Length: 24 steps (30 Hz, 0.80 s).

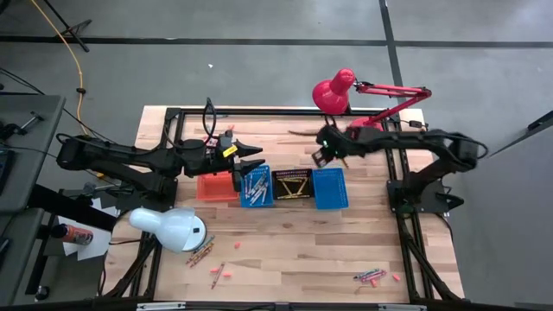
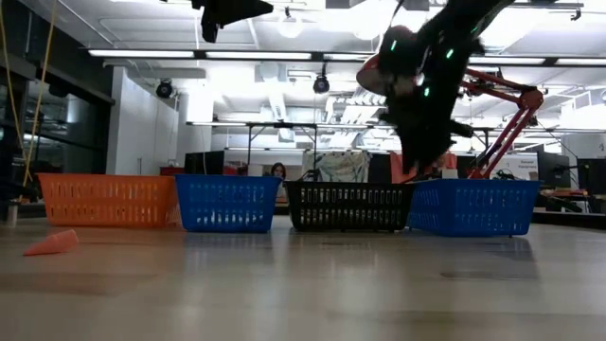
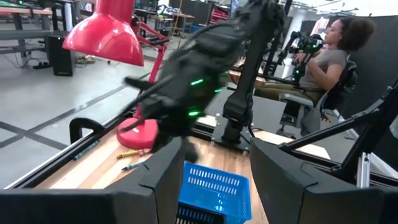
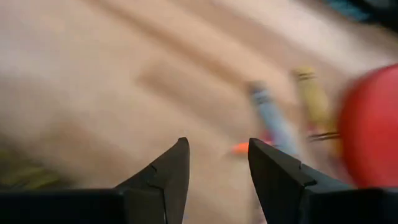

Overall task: Sort crayons
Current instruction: Put the right yellow crayon into the black bin

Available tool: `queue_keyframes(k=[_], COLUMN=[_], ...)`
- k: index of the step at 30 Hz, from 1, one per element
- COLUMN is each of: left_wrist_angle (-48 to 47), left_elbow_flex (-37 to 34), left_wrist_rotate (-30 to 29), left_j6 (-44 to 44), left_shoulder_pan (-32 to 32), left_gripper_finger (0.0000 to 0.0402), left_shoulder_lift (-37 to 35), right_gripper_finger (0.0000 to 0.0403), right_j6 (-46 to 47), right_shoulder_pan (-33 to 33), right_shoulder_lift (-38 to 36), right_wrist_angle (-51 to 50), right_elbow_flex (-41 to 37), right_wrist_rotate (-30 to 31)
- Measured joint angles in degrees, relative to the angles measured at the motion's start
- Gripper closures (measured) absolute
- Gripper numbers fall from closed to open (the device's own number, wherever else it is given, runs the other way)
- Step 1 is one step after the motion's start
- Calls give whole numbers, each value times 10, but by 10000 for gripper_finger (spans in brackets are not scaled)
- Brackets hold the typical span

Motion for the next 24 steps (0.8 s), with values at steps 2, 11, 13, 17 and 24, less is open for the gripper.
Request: queue_keyframes(k=[2, 11, 13, 17, 24], left_wrist_angle=[0, -4, -8, -15, -21], left_elbow_flex=[0, 0, 0, 0, 0], left_wrist_rotate=[0, 0, 0, 0, 0], left_j6=[0, -40, -44, -45, -45], left_shoulder_pan=[0, 0, 0, 0, 0], left_gripper_finger=[232, 232, 232, 232, 232], left_shoulder_lift=[0, 0, 0, 0, 0], right_gripper_finger=[245, 245, 245, 245, 245], right_j6=[-23, -64, -64, -50, -49], right_shoulder_pan=[-37, -149, -160, -176, -214], right_shoulder_lift=[35, 153, 160, 161, 172], right_wrist_angle=[-8, 1, 10, 14, 18], right_elbow_flex=[15, 48, 49, 49, 48], right_wrist_rotate=[22, 21, 21, 21, -7])
